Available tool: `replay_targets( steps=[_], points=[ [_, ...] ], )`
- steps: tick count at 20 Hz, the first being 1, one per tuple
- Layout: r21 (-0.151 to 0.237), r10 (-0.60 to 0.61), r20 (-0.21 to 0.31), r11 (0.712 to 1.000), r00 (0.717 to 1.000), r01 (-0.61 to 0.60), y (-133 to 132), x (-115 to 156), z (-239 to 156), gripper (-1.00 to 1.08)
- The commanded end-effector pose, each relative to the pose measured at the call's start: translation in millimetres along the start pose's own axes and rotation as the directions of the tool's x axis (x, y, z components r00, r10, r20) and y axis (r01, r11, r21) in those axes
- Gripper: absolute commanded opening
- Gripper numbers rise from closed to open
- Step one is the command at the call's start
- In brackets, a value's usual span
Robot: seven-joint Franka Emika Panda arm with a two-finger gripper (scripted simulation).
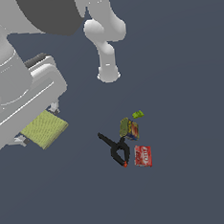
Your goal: Pick up a designated object from a clutter of objects.
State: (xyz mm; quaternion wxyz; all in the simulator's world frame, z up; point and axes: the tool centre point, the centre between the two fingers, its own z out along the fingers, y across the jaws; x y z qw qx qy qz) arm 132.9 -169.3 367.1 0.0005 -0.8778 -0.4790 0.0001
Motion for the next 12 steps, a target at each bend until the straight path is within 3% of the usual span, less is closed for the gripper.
replay_targets(
  steps=[1, 12],
  points=[
    [-0.001, -0.001, 0.000, 1.000, 1.000, 0.001, 8, -5, -9, -1.00],
    [-0.001, 0.000, 0.000, 1.000, 1.000, 0.000, 24, -16, -25, -1.00]
  ],
)
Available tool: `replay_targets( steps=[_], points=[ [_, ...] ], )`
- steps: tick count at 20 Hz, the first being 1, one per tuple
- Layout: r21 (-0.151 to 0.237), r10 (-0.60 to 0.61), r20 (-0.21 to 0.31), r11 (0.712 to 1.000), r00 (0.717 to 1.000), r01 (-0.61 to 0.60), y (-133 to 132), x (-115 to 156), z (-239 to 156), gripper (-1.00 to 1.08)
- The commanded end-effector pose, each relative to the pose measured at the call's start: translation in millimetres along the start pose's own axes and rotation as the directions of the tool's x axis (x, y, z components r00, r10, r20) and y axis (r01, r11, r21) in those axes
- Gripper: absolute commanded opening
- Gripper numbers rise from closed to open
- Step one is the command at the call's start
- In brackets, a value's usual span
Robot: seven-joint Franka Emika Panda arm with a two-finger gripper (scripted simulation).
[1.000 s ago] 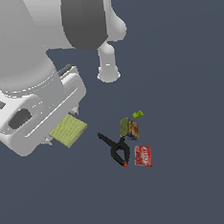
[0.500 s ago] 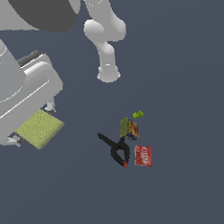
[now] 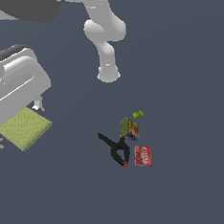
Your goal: Pick up a designated object from a clutter of objects.
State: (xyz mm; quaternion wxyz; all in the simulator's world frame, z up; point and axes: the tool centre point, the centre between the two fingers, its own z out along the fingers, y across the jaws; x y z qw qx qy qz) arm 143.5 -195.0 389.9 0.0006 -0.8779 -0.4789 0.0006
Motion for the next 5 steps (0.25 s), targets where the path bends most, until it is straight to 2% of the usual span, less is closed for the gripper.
replay_targets(
  steps=[1, 5],
  points=[
    [-0.002, 0.000, 0.000, 1.000, 1.000, 0.000, 2.0, -0.9, -2.9, -1.00],
    [-0.002, 0.000, 0.000, 1.000, 1.000, 0.000, 2.9, -1.4, -3.8, -1.00]
  ],
)
